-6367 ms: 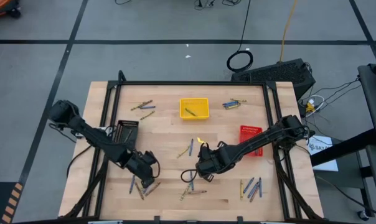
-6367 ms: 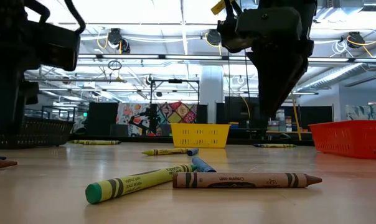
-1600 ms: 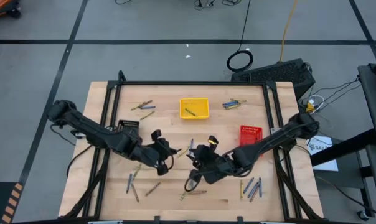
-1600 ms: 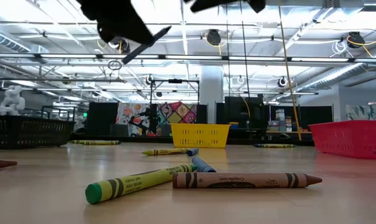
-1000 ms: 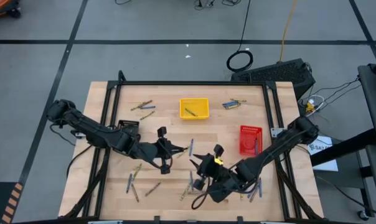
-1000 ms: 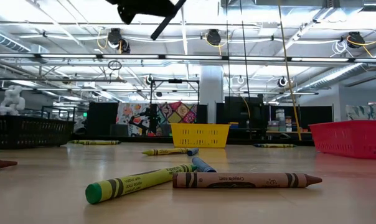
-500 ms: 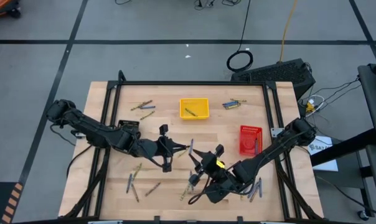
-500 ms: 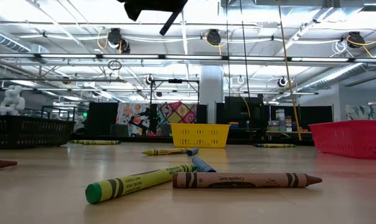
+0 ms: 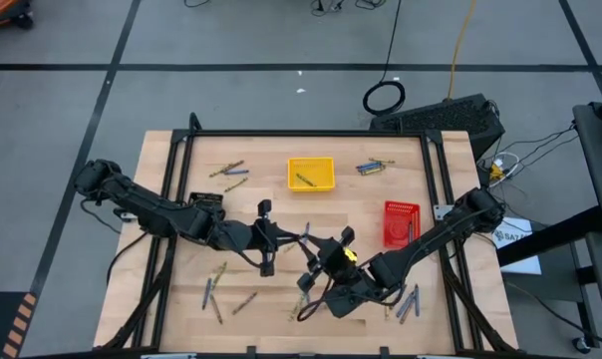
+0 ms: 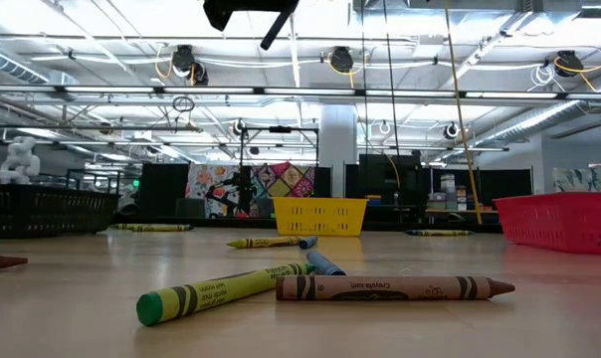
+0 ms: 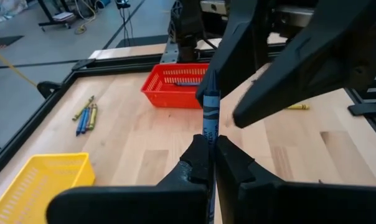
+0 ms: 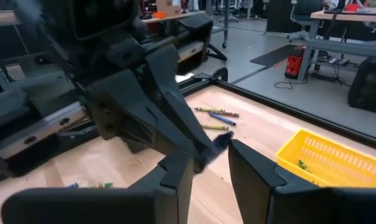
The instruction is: Sort crayons
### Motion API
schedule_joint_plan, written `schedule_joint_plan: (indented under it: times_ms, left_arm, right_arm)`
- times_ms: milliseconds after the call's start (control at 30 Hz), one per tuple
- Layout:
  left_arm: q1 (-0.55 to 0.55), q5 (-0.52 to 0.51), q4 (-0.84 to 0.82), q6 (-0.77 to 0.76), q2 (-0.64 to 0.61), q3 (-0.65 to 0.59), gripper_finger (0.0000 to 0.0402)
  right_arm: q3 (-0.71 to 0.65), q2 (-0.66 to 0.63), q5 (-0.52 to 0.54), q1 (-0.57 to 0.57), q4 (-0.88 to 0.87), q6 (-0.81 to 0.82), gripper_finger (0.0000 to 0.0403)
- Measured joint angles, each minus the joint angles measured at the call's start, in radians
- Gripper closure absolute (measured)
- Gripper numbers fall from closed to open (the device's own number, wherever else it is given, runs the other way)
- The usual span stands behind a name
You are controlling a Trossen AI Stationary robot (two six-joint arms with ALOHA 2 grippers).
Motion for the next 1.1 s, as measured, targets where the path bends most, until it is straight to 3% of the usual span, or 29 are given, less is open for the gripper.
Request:
schedule_joint_plan:
  times_ms: [433, 733, 1100]
  left_arm:
    - [0.001, -0.001, -0.003, 0.009, 0.0, 0.0, 0.0401]
    - [0.001, -0.001, 0.0, 0.027, 0.001, 0.0, 0.04]
    - [0.0, -0.003, -0.003, 0.025, 0.001, 0.0, 0.0399]
  right_arm:
    - [0.0, 0.0, -0.056, -0.046, 0.009, -0.014, 0.0314]
    - [0.0, 0.0, -0.055, -0.046, 0.002, -0.015, 0.0394]
    - [0.0, 0.0, -0.061, -0.047, -0.009, -0.016, 0.04]
